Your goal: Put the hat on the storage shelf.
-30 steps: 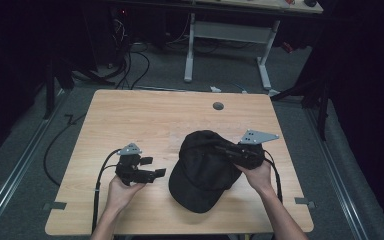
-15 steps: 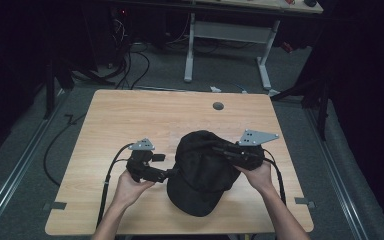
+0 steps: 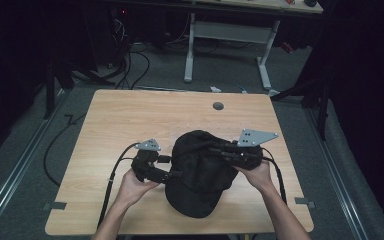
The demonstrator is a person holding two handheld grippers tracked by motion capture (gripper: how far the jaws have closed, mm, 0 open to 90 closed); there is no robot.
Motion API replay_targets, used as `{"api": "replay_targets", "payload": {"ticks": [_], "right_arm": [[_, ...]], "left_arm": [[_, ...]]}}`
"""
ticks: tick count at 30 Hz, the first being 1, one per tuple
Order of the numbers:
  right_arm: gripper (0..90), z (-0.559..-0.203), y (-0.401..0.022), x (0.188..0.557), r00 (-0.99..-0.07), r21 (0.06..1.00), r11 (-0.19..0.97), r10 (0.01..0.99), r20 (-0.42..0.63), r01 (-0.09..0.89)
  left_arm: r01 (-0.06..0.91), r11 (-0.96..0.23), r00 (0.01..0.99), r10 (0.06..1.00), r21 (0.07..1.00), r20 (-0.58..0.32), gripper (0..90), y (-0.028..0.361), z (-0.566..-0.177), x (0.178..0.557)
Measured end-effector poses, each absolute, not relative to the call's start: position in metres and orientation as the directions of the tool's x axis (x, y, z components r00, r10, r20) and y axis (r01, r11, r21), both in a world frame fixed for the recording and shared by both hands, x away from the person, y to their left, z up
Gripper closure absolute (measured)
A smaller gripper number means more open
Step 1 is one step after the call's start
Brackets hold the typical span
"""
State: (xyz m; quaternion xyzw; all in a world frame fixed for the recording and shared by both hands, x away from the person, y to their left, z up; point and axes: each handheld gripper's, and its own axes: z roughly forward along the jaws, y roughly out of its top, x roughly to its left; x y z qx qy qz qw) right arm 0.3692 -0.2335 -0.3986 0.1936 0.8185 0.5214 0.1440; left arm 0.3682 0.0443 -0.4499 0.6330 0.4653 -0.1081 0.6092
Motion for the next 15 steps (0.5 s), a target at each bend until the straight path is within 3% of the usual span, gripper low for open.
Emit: {"api": "replay_targets", "payload": {"ticks": [4, 9, 15], "right_arm": [[80.8, -0.399, -0.23, 0.368, -0.9, 0.912, 0.384, 0.433, -0.04, 0.144], [80.6, -0.399, -0.225, 0.365, -0.915, 0.91, 0.402, 0.397, -0.075, 0.099], [80.5, -0.395, -0.22, 0.367, -0.917, 0.917, 0.392, 0.388, -0.09, 0.076]], "left_arm": [[0.743, 0.129, 0.55, 0.44, 0.656, -0.71, 18.3, 0.039, -0.454, 0.365], [0.759, 0.077, 0.56, 0.429, 0.647, -0.709, 32.6, 0.035, -0.457, 0.361], [0.763, 0.042, 0.57, 0.427, 0.645, -0.702, 35.2, 0.032, -0.456, 0.357]]}}
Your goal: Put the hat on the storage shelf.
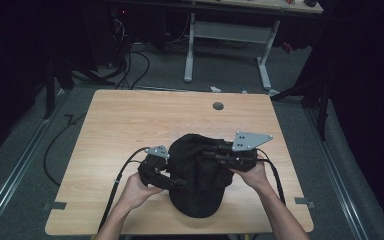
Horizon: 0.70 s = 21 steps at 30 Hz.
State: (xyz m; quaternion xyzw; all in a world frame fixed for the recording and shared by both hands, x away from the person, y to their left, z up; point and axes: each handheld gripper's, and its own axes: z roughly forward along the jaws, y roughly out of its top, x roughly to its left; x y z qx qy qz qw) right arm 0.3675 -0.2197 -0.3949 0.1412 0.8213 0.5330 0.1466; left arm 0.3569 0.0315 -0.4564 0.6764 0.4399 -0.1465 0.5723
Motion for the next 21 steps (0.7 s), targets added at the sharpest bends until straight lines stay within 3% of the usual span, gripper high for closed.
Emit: {"api": "replay_targets", "payload": {"ticks": [10, 21], "right_arm": [[79.5, -0.39, -0.213, 0.372, -0.863, 0.926, 0.366, 0.493, -0.111, 0.089], [78.5, -0.395, -0.211, 0.371, -0.87, 0.927, 0.373, 0.469, -0.152, 0.039]], "left_arm": [[0.752, 0.047, 0.59, 0.397, 0.657, -0.703, 41.3, 0.032, -0.451, 0.349], [0.754, 0.042, 0.598, 0.369, 0.656, -0.711, 48.2, 0.031, -0.458, 0.345]]}}
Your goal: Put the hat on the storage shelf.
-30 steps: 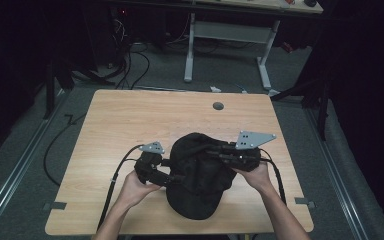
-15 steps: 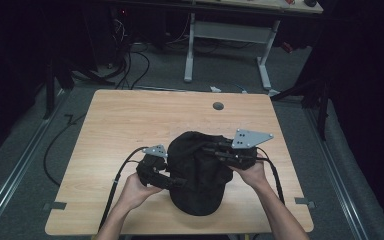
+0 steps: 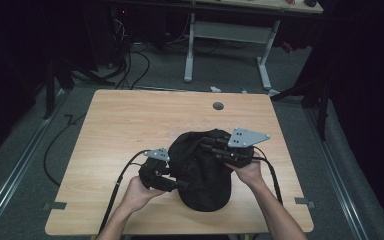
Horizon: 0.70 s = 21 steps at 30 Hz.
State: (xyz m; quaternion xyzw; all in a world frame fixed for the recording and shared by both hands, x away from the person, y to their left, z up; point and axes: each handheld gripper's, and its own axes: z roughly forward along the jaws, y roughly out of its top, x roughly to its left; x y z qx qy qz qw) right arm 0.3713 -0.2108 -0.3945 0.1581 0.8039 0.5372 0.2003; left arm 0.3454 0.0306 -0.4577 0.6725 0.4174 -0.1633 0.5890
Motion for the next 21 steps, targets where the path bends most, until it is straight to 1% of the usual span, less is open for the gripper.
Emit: {"api": "replay_targets", "payload": {"ticks": [1, 2, 3, 5, 7, 9, 10, 13, 15, 17, 19, 21], "right_arm": [[78.6, -0.395, -0.211, 0.371, -0.872, 0.928, 0.371, 0.464, -0.155, 0.032], [78.9, -0.396, -0.209, 0.371, -0.878, 0.93, 0.366, 0.454, -0.152, 0.028], [78.9, -0.396, -0.209, 0.371, -0.878, 0.93, 0.366, 0.454, -0.152, 0.028], [79.2, -0.397, -0.206, 0.371, -0.887, 0.932, 0.363, 0.436, -0.152, 0.018], [78.8, -0.397, -0.204, 0.372, -0.886, 0.934, 0.356, 0.436, -0.157, 0.01], [78.2, -0.397, -0.206, 0.374, -0.887, 0.938, 0.345, 0.44, -0.141, 0.022], [78.2, -0.397, -0.206, 0.374, -0.887, 0.938, 0.345, 0.44, -0.141, 0.022], [76.5, -0.397, -0.207, 0.375, -0.888, 0.937, 0.346, 0.441, -0.127, 0.037], [75.7, -0.396, -0.207, 0.376, -0.888, 0.938, 0.343, 0.443, -0.122, 0.042], [74.3, -0.396, -0.209, 0.376, -0.889, 0.941, 0.333, 0.446, -0.105, 0.056], [73.3, -0.395, -0.209, 0.374, -0.887, 0.942, 0.329, 0.451, -0.1, 0.061], [69.6, -0.393, -0.209, 0.375, -0.884, 0.942, 0.326, 0.46, -0.088, 0.075]], "left_arm": [[0.742, 0.04, 0.609, 0.38, 0.67, -0.697, 46.4, 0.03, -0.458, 0.345], [0.738, 0.04, 0.61, 0.387, 0.674, -0.691, 42.3, 0.029, -0.458, 0.345], [0.742, 0.041, 0.609, 0.377, 0.669, -0.698, 42.3, 0.029, -0.457, 0.346], [0.743, 0.028, 0.62, 0.348, 0.669, -0.703, 46.1, 0.027, -0.455, 0.344], [0.743, 0.032, 0.625, 0.325, 0.669, -0.71, 56.2, 0.029, -0.454, 0.344], [0.747, 0.036, 0.622, 0.317, 0.664, -0.716, 62.8, 0.029, -0.453, 0.344], [0.749, 0.03, 0.623, 0.307, 0.662, -0.72, 62.8, 0.03, -0.452, 0.344], [0.738, 0.0, 0.644, 0.299, 0.675, -0.704, 68.9, 0.028, -0.449, 0.341], [0.726, -0.006, 0.657, 0.303, 0.688, -0.69, 69.4, 0.027, -0.447, 0.339], [0.698, -0.017, 0.682, 0.318, 0.716, -0.658, 70.6, 0.026, -0.445, 0.336], [0.693, -0.023, 0.689, 0.311, 0.72, -0.654, 71.4, 0.025, -0.443, 0.334], [0.685, -0.019, 0.695, 0.317, 0.728, -0.646, 72.1, 0.026, -0.441, 0.335]]}}
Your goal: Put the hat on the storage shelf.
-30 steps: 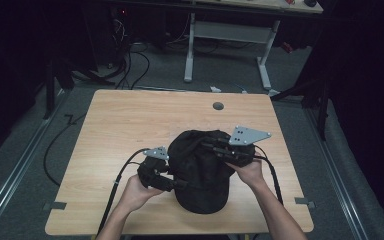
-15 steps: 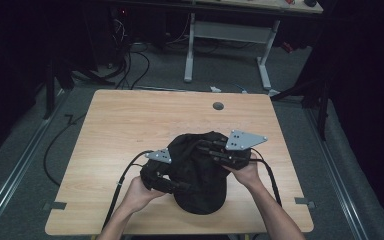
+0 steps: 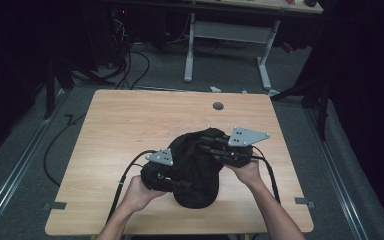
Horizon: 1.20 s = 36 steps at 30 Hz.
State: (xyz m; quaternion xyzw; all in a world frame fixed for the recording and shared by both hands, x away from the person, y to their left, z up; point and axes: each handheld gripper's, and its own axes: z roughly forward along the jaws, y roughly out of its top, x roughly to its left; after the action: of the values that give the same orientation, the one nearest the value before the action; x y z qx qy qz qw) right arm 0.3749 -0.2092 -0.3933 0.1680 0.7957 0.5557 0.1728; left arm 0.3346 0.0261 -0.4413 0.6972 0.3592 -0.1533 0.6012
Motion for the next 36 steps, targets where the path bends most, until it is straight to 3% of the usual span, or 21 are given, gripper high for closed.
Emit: {"api": "replay_targets", "payload": {"ticks": [5, 7, 10, 17, 26, 36], "right_arm": [[60.1, -0.395, -0.214, 0.376, -0.883, 0.948, 0.298, 0.468, -0.041, 0.114], [52.2, -0.394, -0.215, 0.375, -0.875, 0.936, 0.327, 0.482, -0.049, 0.128], [47.5, -0.392, -0.216, 0.374, -0.86, 0.929, 0.347, 0.505, -0.068, 0.131], [36.9, -0.396, -0.234, 0.381, -0.837, 0.919, 0.32, 0.547, 0.019, 0.229], [38.3, -0.42, -0.249, 0.377, -0.766, 0.869, 0.358, 0.642, 0.035, 0.34], [40.6, -0.476, -0.281, 0.375, -0.602, 0.796, 0.314, 0.795, 0.078, 0.518]], "left_arm": [[0.662, 0.004, 0.707, 0.326, 0.749, -0.627, 72.6, 0.03, -0.437, 0.333], [0.664, 0.009, 0.705, 0.327, 0.748, -0.63, 72.7, 0.032, -0.436, 0.333], [0.667, 0.019, 0.698, 0.333, 0.745, -0.634, 72.7, 0.035, -0.435, 0.333], [0.664, 0.088, 0.682, 0.336, 0.743, -0.65, 72.7, 0.052, -0.43, 0.334], [0.635, 0.161, 0.665, 0.384, 0.755, -0.641, 72.5, 0.059, -0.421, 0.34], [0.571, 0.23, 0.672, 0.422, 0.788, -0.609, 72.4, 0.06, -0.41, 0.346]]}}
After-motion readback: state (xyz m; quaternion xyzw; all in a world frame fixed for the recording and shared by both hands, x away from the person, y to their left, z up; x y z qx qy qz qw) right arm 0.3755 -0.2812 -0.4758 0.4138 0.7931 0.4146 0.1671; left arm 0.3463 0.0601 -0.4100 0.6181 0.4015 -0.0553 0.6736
